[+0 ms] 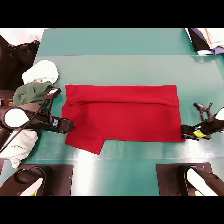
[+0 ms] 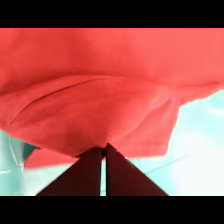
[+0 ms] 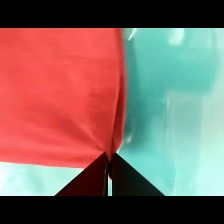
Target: Fold the shirts.
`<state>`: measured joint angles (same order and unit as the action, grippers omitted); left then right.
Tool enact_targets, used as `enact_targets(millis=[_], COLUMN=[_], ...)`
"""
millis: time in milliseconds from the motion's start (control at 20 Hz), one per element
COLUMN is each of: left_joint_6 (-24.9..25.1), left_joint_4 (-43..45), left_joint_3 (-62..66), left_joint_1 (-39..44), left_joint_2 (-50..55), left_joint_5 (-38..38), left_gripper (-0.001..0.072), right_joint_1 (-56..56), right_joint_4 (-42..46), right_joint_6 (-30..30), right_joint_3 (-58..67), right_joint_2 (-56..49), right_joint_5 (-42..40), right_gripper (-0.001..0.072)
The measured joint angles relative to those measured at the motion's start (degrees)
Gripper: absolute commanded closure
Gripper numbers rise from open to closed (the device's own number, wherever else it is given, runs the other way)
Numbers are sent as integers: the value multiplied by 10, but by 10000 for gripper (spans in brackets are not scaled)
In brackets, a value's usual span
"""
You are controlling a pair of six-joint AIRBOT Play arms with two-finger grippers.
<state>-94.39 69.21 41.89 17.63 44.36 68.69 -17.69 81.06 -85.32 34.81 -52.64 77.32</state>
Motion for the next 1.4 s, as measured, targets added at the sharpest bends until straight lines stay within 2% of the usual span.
enact_targets(millis=[250, 450, 600, 850, 1100, 1400], left_joint_6=[1, 0, -19, -40, -47, -56], left_joint_4=[2, 33, 93, 157, 172, 173], left_joint_3=[45, 56, 58, 59, 67, 93], left_joint_1=[0, 0, 0, 0, -12, -53], left_joint_2=[-43, -58, -60, -35, 46, 145], left_joint_5=[53, 46, -7, -154, -271, -351], left_gripper=[684, 684, 683, 683, 684, 683], right_joint_1=[0, 0, 0, 18, 49, 63], right_joint_4=[34, 26, 19, 11, 12, 9], right_joint_6=[-18, -30, -40, -46, -48, -54], right_joint_3=[88, 141, 169, 208, 256, 286], right_joint_2=[88, 118, 112, 36, -71, -173], right_joint_5=[102, 95, 52, -14, -70, -144], right_gripper=[701, 701, 701, 701, 701, 698])
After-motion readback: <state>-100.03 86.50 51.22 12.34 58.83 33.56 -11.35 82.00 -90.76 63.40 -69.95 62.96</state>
